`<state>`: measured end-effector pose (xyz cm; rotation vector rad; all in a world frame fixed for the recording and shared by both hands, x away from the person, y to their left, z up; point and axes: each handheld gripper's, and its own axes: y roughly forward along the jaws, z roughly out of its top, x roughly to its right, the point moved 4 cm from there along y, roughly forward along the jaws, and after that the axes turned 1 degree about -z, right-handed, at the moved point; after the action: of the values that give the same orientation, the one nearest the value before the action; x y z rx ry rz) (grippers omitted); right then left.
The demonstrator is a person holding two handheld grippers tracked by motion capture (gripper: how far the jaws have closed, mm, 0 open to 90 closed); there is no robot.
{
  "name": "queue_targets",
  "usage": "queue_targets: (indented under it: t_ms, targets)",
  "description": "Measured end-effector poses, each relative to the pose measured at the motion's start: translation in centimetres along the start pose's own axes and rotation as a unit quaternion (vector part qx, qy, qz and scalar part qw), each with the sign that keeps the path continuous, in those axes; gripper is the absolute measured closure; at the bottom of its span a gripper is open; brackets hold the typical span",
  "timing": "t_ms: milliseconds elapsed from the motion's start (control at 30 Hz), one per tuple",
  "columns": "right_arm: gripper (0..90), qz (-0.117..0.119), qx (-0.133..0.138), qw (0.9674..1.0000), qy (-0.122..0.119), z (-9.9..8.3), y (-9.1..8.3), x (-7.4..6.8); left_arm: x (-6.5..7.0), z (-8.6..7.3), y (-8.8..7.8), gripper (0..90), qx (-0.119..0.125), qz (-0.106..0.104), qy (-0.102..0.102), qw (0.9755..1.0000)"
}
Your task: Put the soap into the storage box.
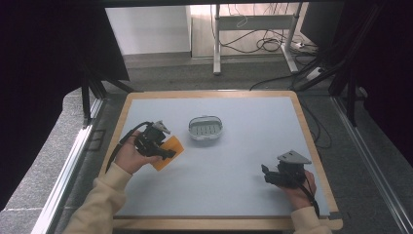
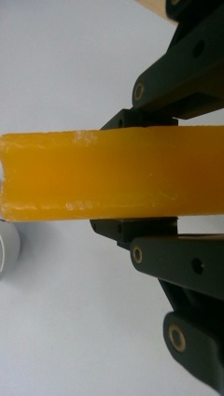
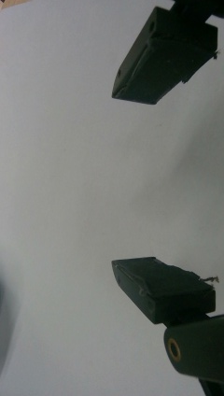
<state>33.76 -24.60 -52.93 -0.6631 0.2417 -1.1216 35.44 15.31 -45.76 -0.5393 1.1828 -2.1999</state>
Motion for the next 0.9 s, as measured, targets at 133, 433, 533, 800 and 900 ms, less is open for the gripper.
queue_targets:
  t_ms: [133, 433, 533, 800, 900]
  targets:
    - [15.5, 0.001, 0.000, 1.0000, 0.000, 0.0, 0.0, 0.0, -0.1, 0.6, -0.1, 62.0, 0.000, 0.002, 0.003, 1.0000]
    - [15.5, 0.002, 0.001, 1.0000, -0.001, 0.0, 0.0, 0.0, -0.3, 1.6, -0.2, 62.0, -0.001, 0.003, 0.011, 0.9999]
    - [15.5, 0.002, 0.001, 1.0000, -0.001, 0.0, 0.0, 0.0, -0.5, 1.9, -0.2, 62.1, -0.002, 0.004, 0.014, 0.9999]
    - [15.5, 0.004, 0.007, 0.9999, -0.005, 0.1, 0.0, -0.1, -0.8, 3.1, -0.6, 62.0, -0.006, 0.009, 0.022, 0.9997]
    - [15.4, 0.005, 0.009, 0.9999, -0.006, 0.1, -0.1, -0.1, -0.9, 3.7, -0.7, 62.1, -0.007, 0.013, 0.026, 0.9995]
